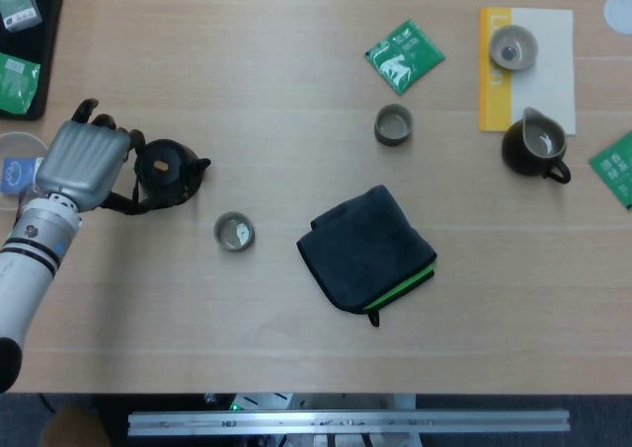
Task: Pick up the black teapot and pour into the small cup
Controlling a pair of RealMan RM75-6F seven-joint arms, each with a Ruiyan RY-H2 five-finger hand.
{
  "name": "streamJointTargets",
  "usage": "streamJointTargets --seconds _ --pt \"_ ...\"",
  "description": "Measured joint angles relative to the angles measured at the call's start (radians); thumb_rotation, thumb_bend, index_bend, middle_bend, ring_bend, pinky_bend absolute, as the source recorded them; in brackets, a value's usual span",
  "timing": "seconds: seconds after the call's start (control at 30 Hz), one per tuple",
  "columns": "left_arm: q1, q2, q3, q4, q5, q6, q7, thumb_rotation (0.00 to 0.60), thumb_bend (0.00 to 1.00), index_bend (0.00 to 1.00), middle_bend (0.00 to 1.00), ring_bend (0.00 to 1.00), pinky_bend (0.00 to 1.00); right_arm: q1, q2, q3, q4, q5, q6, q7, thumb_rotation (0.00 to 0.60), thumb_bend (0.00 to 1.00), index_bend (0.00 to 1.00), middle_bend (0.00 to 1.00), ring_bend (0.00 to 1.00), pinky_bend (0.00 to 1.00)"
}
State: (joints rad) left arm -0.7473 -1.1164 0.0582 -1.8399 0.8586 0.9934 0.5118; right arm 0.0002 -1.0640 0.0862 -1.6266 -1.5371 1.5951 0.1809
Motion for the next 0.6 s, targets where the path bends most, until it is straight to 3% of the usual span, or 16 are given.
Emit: streamJointTargets --seconds 0.1,0.27,0.6 --pt "0.013 0.003 -0.009 -0.002 0.014 0.012 -0.024 0.361 0.17 0.34 0.41 0.22 0.08 -0.001 0.001 0.0 0.0 0.0 0.002 0.0 0.6 0.18 0.46 0.42 0.29 0.32" --pt "0.045 -0.008 -0.013 0.008 0.042 0.024 -0.053 0.363 0.17 0.22 0.34 0.21 0.08 -0.001 0.0 -0.001 0.002 -0.001 0.001 0.003 0.6 0.19 0.46 0.42 0.28 0.32" --pt "0.074 -0.027 -0.007 0.004 0.044 0.033 -0.049 0.361 0.17 0.22 0.33 0.22 0.08 0.002 -0.002 -0.003 0.011 0.002 -0.007 0.011 0.6 0.19 0.46 0.42 0.28 0.32"
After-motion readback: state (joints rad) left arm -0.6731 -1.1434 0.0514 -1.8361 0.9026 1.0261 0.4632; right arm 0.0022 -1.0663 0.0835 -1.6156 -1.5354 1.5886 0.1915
